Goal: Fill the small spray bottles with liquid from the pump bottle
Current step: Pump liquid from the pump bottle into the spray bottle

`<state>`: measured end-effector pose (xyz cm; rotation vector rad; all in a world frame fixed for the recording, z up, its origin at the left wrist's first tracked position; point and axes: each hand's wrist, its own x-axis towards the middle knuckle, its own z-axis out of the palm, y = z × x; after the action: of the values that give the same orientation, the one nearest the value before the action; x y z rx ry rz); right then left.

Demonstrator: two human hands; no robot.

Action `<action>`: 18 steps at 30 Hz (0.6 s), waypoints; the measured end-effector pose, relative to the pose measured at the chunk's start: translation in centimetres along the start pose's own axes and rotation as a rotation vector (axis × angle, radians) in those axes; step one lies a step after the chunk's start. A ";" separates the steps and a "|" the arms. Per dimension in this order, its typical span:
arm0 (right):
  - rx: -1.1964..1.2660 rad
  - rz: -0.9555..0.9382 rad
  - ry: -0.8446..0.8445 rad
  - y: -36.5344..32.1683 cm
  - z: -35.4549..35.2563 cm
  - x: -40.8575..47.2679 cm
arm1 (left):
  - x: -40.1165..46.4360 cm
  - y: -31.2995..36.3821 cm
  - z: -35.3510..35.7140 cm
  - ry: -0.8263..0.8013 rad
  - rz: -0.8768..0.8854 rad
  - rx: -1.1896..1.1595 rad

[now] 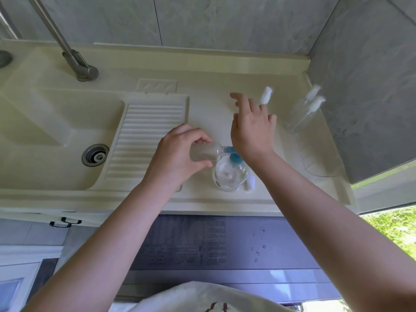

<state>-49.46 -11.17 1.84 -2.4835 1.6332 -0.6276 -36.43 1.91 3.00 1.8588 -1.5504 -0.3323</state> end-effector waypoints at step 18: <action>-0.011 -0.007 0.022 -0.3 0.0 0.0 | -0.5 -0.3 -0.1 0.015 -0.007 0.005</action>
<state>-49.22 -11.07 1.95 -2.5001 1.6398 -0.6506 -36.26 2.38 2.73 1.8667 -1.5366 -0.3170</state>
